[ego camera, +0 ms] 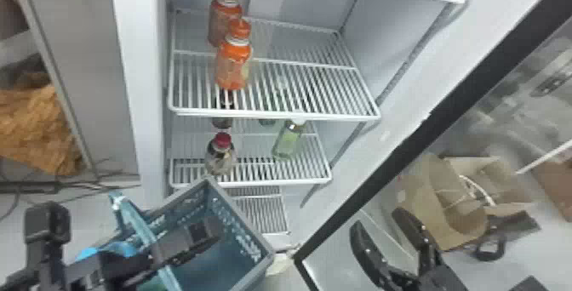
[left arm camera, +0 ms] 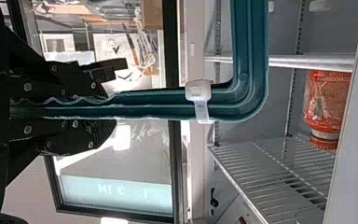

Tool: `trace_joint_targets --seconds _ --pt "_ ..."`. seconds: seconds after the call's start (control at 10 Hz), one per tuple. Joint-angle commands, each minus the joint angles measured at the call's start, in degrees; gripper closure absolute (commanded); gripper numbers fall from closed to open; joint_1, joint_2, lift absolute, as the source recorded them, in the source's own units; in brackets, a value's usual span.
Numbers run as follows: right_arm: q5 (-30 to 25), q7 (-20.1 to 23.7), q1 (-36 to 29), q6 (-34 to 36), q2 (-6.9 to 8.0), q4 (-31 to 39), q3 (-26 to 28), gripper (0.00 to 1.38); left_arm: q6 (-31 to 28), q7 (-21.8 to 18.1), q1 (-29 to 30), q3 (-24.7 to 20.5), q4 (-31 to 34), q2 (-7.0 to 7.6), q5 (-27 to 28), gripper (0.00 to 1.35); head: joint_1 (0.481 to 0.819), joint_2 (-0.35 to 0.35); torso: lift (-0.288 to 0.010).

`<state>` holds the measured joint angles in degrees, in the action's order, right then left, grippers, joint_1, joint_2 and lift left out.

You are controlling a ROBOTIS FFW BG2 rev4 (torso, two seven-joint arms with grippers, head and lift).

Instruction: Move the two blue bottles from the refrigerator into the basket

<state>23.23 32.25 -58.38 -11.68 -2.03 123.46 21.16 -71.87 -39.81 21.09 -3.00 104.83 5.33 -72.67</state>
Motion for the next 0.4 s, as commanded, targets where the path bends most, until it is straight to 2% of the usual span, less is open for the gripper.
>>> trace_joint_targets --seconds 0.0,0.3 --pt "0.3 0.0 0.2 0.0 -0.17 -0.5 -0.1 0.18 -0.1 0.0 0.0 0.0 0.0 0.12 0.0 1.20 0.695 -0.350 -0.010" --pt "0.7 -0.1 0.4 0.0 -0.60 -1.2 -0.8 0.18 -0.3 0.3 0.0 0.1 0.0 0.12 0.1 1.20 0.695 -0.350 -0.010"
